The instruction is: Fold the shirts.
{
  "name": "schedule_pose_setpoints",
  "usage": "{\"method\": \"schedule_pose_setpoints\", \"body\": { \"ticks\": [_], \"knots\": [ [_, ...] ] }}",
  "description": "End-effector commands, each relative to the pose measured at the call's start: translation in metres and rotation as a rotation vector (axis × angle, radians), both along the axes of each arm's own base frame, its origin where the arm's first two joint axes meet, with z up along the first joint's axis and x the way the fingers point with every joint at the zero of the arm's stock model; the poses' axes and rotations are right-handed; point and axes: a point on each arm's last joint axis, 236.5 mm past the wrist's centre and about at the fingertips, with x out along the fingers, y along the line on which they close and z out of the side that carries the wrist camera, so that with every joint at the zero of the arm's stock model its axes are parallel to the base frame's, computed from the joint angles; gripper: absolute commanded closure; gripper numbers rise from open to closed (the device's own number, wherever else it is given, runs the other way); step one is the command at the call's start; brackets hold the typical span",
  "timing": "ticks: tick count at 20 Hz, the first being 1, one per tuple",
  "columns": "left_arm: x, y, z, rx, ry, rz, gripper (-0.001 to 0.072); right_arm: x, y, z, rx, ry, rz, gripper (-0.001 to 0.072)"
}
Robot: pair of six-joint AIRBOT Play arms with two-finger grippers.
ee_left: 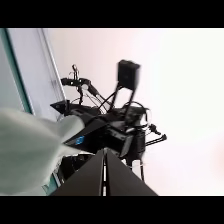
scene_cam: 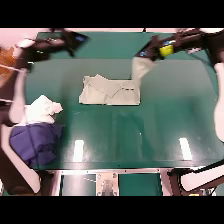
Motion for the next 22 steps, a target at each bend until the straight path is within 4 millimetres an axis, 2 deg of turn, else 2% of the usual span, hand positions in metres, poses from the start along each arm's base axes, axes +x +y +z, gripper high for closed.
{"method": "schedule_pose_setpoints", "body": {
  "ticks": [1, 2, 3, 5, 6, 7, 8, 9, 10, 11, 13, 14, 15, 16, 17, 18, 20, 22],
  "knots": [
    [-0.015, 0.102, 0.041, 0.060, -0.118, 0.143, 0.0681, 0.015, 0.106, -0.047, 0.041, -0.037, -0.021, 0.0695],
    [-0.012, 0.122, 0.023, 0.171, -0.090, 0.197, 0.0682, 0.013, 0.139, -0.068, 0.053, -0.034, -0.020, 0.0695],
    [-0.006, 0.143, -0.010, 0.337, -0.009, 0.263, 0.0682, 0.008, 0.173, -0.091, 0.068, -0.021, -0.023, 0.0694],
    [-0.009, 0.212, -0.090, 0.785, 0.187, 0.419, 0.0682, -0.005, 0.227, -0.142, 0.068, 0.007, -0.017, 0.0689],
    [-0.019, 0.247, -0.113, 0.978, 0.258, 0.474, 0.0682, -0.011, 0.244, -0.162, 0.063, 0.025, 0.000, 0.0491],
    [-0.026, 0.269, -0.123, 1.077, 0.297, 0.510, 0.0683, -0.016, 0.253, -0.175, 0.052, 0.028, 0.036, 0.0131],
    [-0.028, 0.283, -0.129, 1.137, 0.319, 0.537, 0.0682, -0.015, 0.251, -0.174, 0.049, 0.031, 0.060, 0.0118],
    [-0.030, 0.288, -0.131, 1.161, 0.327, 0.539, 0.0682, -0.006, 0.237, -0.161, 0.039, 0.016, 0.080, 0.0139],
    [-0.031, 0.288, -0.132, 1.162, 0.331, 0.535, 0.0681, 0.007, 0.206, -0.144, 0.005, 0.001, 0.088, 0.0267],
    [-0.032, 0.286, -0.132, 1.163, 0.331, 0.529, 0.0681, 0.023, 0.166, -0.131, -0.041, 0.006, 0.054, 0.0317],
    [-0.033, 0.286, -0.133, 1.163, 0.335, 0.523, 0.0681, 0.052, 0.067, -0.113, -0.138, 0.063, -0.081, 0.0230],
    [-0.034, 0.285, -0.133, 1.161, 0.339, 0.522, 0.0682, 0.060, 0.020, -0.107, -0.160, 0.099, -0.139, 0.0214],
    [-0.034, 0.285, -0.133, 1.155, 0.351, 0.527, 0.0681, 0.061, -0.024, -0.106, -0.167, 0.146, -0.191, 0.0214],
    [-0.033, 0.283, -0.133, 1.156, 0.348, 0.525, 0.0681, 0.059, -0.056, -0.113, -0.170, 0.205, -0.238, 0.0205],
    [-0.032, 0.278, -0.133, 1.155, 0.345, 0.520, 0.0682, 0.052, -0.076, -0.128, -0.163, 0.276, -0.273, 0.0148],
    [-0.030, 0.270, -0.133, 1.157, 0.337, 0.506, 0.0682, 0.041, -0.083, -0.150, -0.169, 0.343, -0.278, 0.0118],
    [-0.028, 0.251, -0.136, 1.190, 0.315, 0.467, 0.0681, 0.019, -0.082, -0.194, -0.194, 0.429, -0.268, 0.0104],
    [-0.025, 0.240, -0.139, 1.233, 0.297, 0.448, 0.0681, 0.007, -0.080, -0.223, -0.200, 0.480, -0.277, 0.0105]
  ]
}}
